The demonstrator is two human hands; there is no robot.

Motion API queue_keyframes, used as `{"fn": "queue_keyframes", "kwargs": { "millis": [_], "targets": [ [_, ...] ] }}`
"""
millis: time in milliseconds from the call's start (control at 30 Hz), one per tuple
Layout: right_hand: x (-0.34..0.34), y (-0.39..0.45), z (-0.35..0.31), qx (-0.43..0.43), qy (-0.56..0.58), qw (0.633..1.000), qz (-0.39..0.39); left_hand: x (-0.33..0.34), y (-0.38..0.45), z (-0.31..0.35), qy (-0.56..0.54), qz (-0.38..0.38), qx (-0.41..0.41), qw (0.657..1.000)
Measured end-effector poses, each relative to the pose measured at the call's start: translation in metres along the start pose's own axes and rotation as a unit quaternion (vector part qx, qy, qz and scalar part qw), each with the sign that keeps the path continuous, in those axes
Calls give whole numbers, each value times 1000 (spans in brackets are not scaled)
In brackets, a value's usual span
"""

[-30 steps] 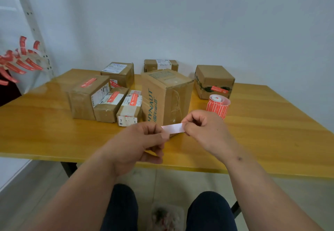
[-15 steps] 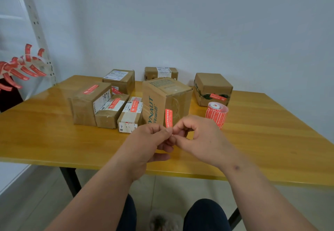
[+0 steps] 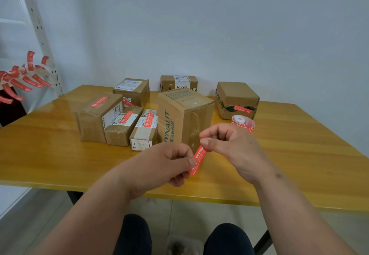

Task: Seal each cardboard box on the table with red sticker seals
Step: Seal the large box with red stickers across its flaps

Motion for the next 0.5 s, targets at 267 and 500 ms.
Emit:
{"fn": "queue_keyframes", "kwargs": {
  "millis": [267, 500],
  "targets": [
    [1, 1, 4, -19, -23, 999, -35, -17, 9, -23, 71, 58, -60, 994],
    [2, 0, 9, -35, -45, 998, -28, -25, 15, -37, 51, 86, -101, 990]
  ]
}}
Point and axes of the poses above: each hand's wrist, its own y-axis towards the middle knuckle, its own x-axis out of the palm, z = x × y, the point moved 8 cm from there along y, towards the middle knuckle, and after that the axes turned 3 degrees about z, right-handed, at the moved point
